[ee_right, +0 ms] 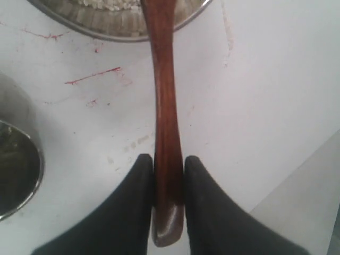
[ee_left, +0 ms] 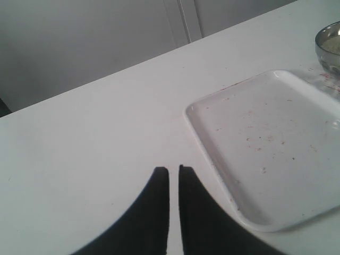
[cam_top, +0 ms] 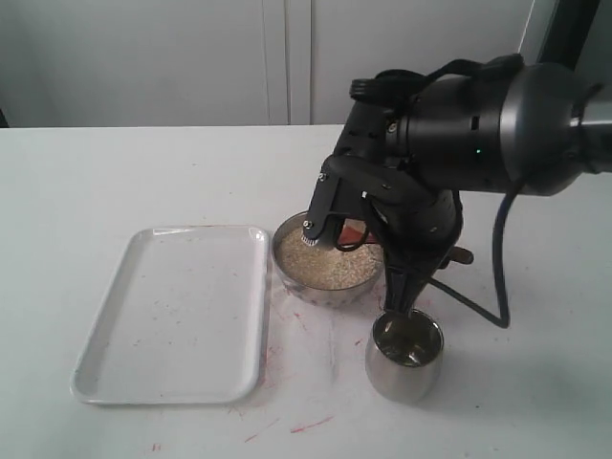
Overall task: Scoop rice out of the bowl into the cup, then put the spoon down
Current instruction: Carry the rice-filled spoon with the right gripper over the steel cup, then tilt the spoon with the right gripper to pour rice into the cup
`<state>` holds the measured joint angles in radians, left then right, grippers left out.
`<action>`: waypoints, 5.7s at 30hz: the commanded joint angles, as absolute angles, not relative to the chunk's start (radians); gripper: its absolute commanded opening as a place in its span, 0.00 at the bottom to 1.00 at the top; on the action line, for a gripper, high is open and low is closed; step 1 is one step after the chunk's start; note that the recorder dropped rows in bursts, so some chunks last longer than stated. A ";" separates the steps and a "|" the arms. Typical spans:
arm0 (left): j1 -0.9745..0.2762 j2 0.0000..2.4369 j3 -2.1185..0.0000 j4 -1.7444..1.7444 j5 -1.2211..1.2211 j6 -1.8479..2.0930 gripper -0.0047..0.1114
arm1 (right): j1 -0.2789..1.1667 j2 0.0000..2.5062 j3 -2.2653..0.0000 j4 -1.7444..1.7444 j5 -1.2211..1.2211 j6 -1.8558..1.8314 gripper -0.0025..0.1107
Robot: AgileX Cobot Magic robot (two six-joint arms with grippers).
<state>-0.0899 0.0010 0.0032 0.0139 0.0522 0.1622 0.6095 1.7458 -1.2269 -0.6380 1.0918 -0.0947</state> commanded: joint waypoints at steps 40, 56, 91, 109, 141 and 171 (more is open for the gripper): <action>-0.093 0.000 0.000 0.009 0.046 0.164 0.16 | 0.598 1.236 -0.815 -0.550 1.221 -0.238 0.02; -0.093 0.000 0.000 0.009 0.046 0.164 0.16 | 0.598 1.261 -0.815 -0.657 1.217 -0.416 0.02; -0.093 0.000 0.000 0.009 0.046 0.164 0.16 | 0.598 1.296 -0.815 -0.798 1.067 -0.607 0.02; -0.093 0.000 0.000 0.009 0.046 0.164 0.16 | 0.598 1.296 -0.815 -0.848 1.082 -0.707 0.02; -0.093 0.000 0.000 0.009 0.046 0.164 0.16 | 0.771 1.364 -0.817 -1.050 1.178 -0.566 0.02; -0.093 0.000 0.000 0.009 0.046 0.164 0.16 | 0.831 1.373 -0.817 -1.065 1.221 -0.545 0.02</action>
<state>-0.0899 0.0010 0.0032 0.0139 0.0522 0.1622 0.8260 1.3718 -0.8169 -1.0560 1.2121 -0.5516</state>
